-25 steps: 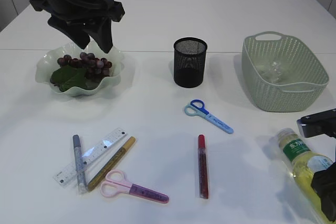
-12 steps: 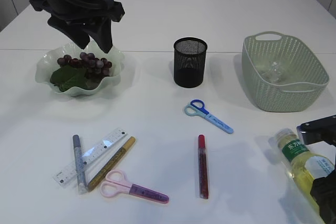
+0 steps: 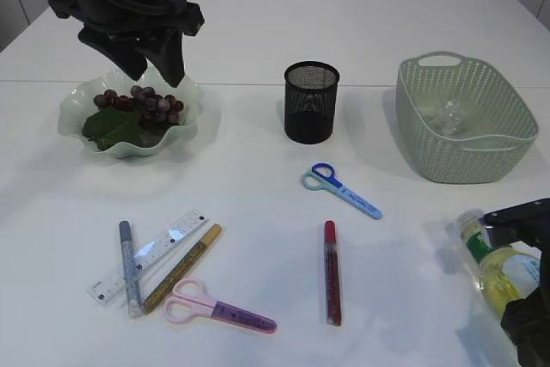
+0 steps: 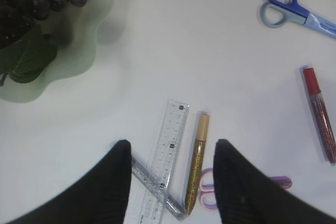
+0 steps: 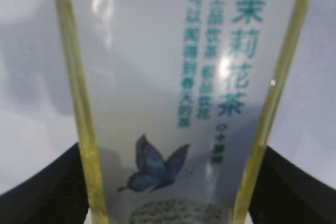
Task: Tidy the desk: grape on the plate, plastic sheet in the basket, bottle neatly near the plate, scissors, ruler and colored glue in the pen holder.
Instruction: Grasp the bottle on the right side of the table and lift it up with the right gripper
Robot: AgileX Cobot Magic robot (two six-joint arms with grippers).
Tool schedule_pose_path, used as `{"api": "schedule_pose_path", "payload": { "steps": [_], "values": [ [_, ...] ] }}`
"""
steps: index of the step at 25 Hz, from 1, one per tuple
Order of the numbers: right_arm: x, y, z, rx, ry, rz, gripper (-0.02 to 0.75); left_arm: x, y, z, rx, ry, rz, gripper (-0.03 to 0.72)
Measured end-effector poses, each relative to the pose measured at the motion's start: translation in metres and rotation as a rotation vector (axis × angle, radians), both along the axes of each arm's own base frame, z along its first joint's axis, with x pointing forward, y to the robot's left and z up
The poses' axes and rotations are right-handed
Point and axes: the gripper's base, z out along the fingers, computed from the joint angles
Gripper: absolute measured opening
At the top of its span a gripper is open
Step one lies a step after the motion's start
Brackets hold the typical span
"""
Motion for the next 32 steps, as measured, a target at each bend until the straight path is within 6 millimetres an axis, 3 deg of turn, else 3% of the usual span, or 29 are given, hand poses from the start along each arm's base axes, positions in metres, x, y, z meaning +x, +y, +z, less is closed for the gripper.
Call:
{"api": "schedule_pose_path", "payload": {
  "steps": [5, 17, 26, 32],
  "values": [
    [0.0003, 0.0002, -0.0001, 0.002, -0.003, -0.001, 0.613, 0.0, 0.0, 0.0, 0.0, 0.0, 0.0, 0.372],
    [0.0005, 0.0009, -0.0001, 0.009, -0.006, -0.009, 0.475, -0.0001, -0.0001, 0.0, -0.002, 0.001, 0.0, 0.372],
    [0.0001, 0.0012, -0.0001, 0.012, -0.002, -0.01, 0.468, -0.0001, -0.0001, 0.0, -0.002, 0.001, 0.0, 0.369],
    [-0.0003, 0.0068, 0.004, 0.087, -0.022, 0.058, 0.467, -0.0001, -0.0001, 0.0, -0.002, 0.001, 0.0, 0.313]
  ]
}}
